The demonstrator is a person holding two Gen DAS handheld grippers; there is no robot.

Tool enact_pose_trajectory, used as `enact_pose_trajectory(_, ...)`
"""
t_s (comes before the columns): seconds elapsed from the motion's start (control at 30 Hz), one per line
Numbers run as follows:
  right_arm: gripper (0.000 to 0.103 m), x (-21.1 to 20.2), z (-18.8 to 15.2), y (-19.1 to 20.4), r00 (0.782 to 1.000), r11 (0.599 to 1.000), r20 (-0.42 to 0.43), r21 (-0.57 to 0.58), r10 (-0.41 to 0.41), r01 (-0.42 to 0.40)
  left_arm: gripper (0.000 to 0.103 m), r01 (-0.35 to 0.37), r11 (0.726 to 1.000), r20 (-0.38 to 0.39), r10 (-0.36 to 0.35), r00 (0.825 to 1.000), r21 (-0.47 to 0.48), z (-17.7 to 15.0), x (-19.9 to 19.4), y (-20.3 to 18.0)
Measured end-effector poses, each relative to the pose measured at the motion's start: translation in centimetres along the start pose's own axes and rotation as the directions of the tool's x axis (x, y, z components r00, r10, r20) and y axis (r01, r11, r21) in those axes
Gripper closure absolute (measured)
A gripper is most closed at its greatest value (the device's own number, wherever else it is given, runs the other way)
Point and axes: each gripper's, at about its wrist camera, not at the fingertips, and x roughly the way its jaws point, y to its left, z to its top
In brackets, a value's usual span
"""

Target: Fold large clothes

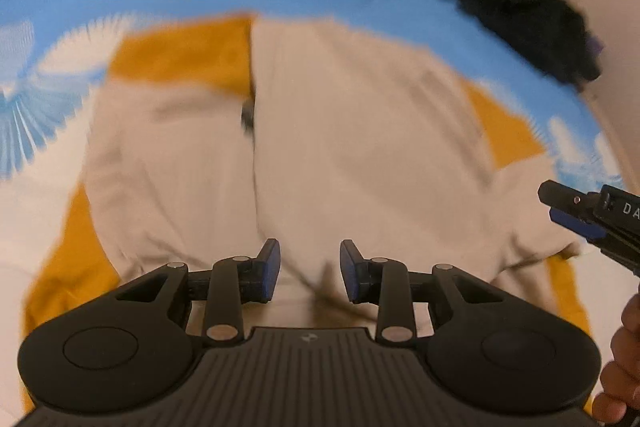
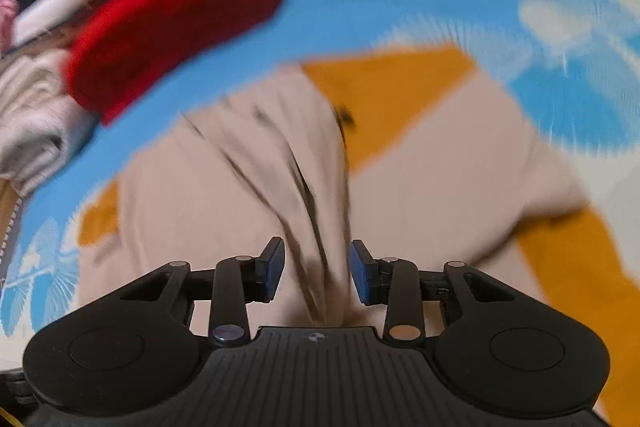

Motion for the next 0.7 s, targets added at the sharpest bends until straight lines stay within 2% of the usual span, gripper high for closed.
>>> enact_pose_trajectory(0.07,0.066,-2.1,0.7,0.3,0.997,0.999,0.077,-0.025,0.026,-0.024,0.067,0.001,1.000,0.082,-0.003,0.997,0.020,0.2,-2.6,-0.4)
enact_pose_trajectory(0.17,0.066,-6.0,1.5,0.5,0.978,0.995,0.197,-0.085,0.069,-0.053,0.067,-0.001,0.998,0.204,-0.012,0.979,0.062,0.5,-6.7,-0.8)
enact_pose_trajectory(0.33,0.066,-14.2,2.0,0.1,0.912,0.971,0.386,-0.231,0.141,-0.052,0.067,-0.003,0.987,0.356,-0.055,0.933,0.159,-1.6,-13.8,-1.5)
enact_pose_trajectory(0.4,0.066,-17.8,1.6,-0.1,0.878,0.958,0.451,-0.285,0.164,-0.033,0.067,-0.016,0.987,0.395,-0.048,0.917,0.159,-3.9,-17.5,-1.4)
enact_pose_trajectory(0.47,0.065,-21.7,0.7,-0.4,0.842,0.947,0.508,-0.321,0.183,-0.012,0.067,-0.024,0.992,0.416,-0.031,0.909,0.127,-6.6,-21.2,-0.9)
enact_pose_trajectory(0.57,0.063,-28.3,-2.7,-2.0,0.797,0.947,0.580,-0.319,0.165,0.036,0.067,0.001,0.995,0.438,-0.045,0.898,0.101,-12.5,-26.5,0.1)
enact_pose_trajectory(0.63,0.059,-31.8,-5.9,-3.6,0.793,0.950,0.583,-0.311,0.176,0.018,0.067,-0.012,0.996,0.443,-0.029,0.896,0.090,-16.7,-28.5,0.6)
enact_pose_trajectory(0.7,0.059,-34.4,-9.4,-5.5,0.804,0.955,0.576,-0.294,0.149,0.034,0.067,-0.023,0.997,0.429,-0.009,0.903,0.070,-20.9,-29.6,1.2)
